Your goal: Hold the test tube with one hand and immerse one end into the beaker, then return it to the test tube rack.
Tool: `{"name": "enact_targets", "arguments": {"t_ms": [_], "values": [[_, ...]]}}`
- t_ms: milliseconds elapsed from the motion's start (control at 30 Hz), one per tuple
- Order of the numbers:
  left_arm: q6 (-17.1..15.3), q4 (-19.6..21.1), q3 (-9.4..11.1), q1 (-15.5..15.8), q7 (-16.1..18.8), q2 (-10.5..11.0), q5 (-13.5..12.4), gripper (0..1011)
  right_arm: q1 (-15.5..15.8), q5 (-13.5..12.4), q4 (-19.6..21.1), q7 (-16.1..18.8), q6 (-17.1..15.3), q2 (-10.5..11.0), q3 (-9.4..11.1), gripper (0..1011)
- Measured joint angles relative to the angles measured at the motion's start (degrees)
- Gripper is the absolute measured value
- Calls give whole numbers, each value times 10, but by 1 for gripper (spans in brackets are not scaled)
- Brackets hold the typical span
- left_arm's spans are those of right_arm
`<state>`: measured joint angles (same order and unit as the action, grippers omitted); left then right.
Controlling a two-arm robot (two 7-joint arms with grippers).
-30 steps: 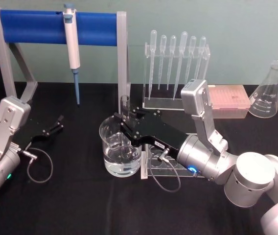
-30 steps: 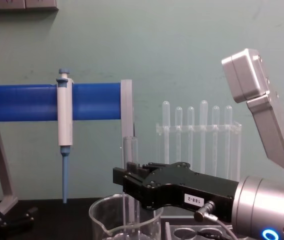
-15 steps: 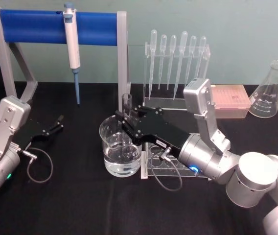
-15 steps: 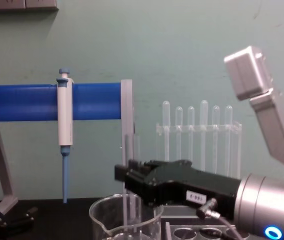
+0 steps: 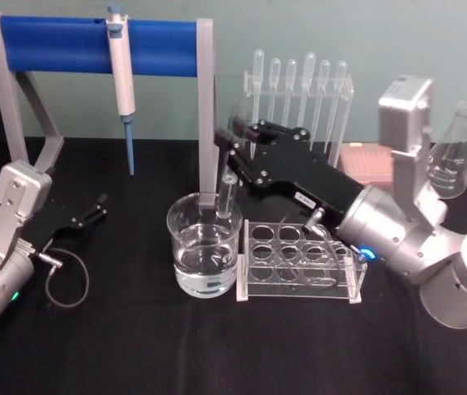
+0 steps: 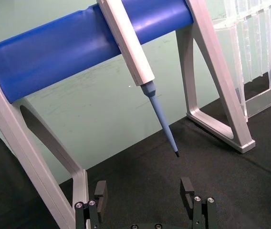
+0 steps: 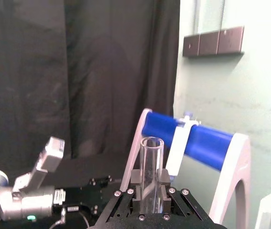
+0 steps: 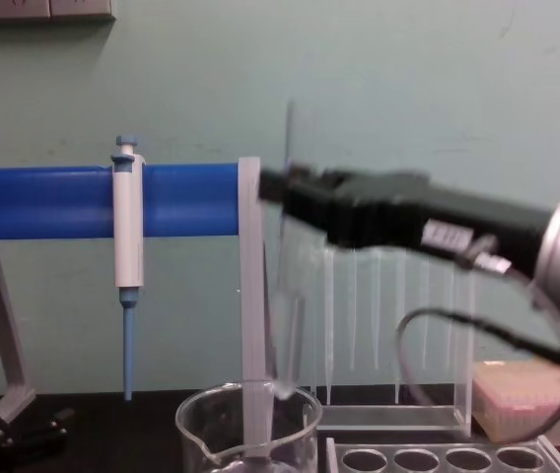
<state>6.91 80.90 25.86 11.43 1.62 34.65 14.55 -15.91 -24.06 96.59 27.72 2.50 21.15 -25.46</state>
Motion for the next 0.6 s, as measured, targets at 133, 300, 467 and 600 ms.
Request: {"name": "enact_targets", "arguments": {"t_ms": [133, 300, 467, 600], "values": [[0, 0, 0, 0, 0, 0, 0, 1000, 15, -7, 35, -9, -8, 19, 13, 225], [0, 0, 0, 0, 0, 0, 0, 1000, 34, -1, 56, -26, -17, 37, 23, 225], [0, 0, 0, 0, 0, 0, 0, 1000, 70, 8, 57, -39, -13, 57, 40, 225], [0, 0, 0, 0, 0, 0, 0, 1000, 85, 11, 44, -41, -1, 60, 50, 224]]}}
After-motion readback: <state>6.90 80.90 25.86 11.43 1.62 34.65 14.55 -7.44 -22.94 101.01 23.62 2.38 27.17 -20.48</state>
